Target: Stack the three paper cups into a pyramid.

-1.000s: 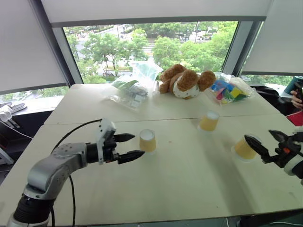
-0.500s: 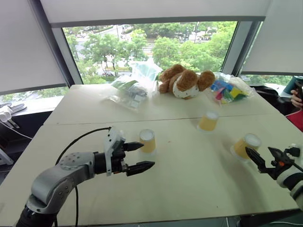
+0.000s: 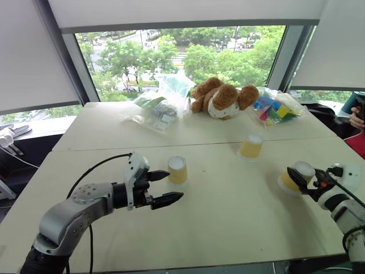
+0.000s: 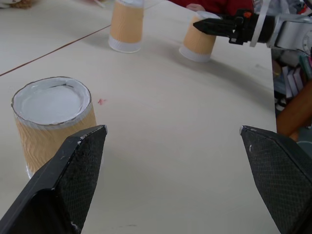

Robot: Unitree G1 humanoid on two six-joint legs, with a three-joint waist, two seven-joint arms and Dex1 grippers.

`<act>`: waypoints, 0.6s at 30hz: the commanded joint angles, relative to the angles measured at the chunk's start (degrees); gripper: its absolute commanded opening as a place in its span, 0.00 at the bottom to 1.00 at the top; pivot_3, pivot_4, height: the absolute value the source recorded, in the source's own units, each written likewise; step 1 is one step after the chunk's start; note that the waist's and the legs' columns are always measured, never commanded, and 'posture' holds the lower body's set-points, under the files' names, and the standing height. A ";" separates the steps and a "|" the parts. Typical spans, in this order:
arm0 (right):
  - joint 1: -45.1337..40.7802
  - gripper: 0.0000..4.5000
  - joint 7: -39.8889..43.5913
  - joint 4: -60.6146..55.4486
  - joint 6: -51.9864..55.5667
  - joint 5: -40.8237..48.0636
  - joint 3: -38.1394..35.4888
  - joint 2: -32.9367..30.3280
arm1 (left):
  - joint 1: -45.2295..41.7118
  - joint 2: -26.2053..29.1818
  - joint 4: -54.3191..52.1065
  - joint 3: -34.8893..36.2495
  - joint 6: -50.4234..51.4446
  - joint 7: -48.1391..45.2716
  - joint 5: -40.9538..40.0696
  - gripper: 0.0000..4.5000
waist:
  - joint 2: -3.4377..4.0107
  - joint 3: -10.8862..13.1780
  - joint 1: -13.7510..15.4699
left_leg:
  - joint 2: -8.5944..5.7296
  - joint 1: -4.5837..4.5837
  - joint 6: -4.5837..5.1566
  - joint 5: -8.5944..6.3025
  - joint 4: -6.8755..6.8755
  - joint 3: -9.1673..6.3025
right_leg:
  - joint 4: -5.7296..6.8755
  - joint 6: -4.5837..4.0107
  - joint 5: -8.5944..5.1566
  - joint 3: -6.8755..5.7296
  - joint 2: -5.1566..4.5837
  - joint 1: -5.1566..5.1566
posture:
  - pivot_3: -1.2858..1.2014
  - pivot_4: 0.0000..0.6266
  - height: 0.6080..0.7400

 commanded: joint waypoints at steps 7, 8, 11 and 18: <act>-0.24 0.48 2.73 -5.65 -1.29 0.15 1.35 -1.24 | -0.04 0.70 -0.34 1.44 -1.32 0.05 0.69 1.00 | 0.01 0.00 0.00 | 0.00 0.00 0.00 0.00 0.00 -0.01 | 0.00 0.00 0.00 0.00 0.00 0.00 | 0.52 0.24 1.00; 0.53 0.48 3.60 -8.47 -0.49 0.37 2.38 -1.52 | -0.04 1.01 -0.02 1.82 -1.31 -0.13 0.68 1.00 | 0.05 0.00 -0.02 | 0.00 0.00 0.00 0.00 0.00 0.00 | 0.01 0.00 0.00 0.00 0.00 -0.01 | 0.52 0.24 1.00; 3.12 0.48 4.61 -20.87 4.67 3.19 7.34 -0.75 | 0.90 3.38 1.14 2.44 -1.24 -1.80 1.14 1.00 | 0.05 0.00 -0.42 | 0.01 -0.04 0.00 0.00 -0.03 -0.02 | 0.06 0.00 0.00 0.03 0.01 -0.13 | 0.52 0.24 1.00; 1.50 0.48 3.52 -27.76 8.08 3.35 16.39 2.83 | 2.40 6.01 1.83 2.09 -1.92 -3.92 2.11 1.00 | 0.05 0.00 -0.90 | -0.04 -0.05 -0.01 0.00 -0.02 -0.13 | 0.17 0.00 0.00 0.08 0.02 -0.20 | 0.52 0.24 1.00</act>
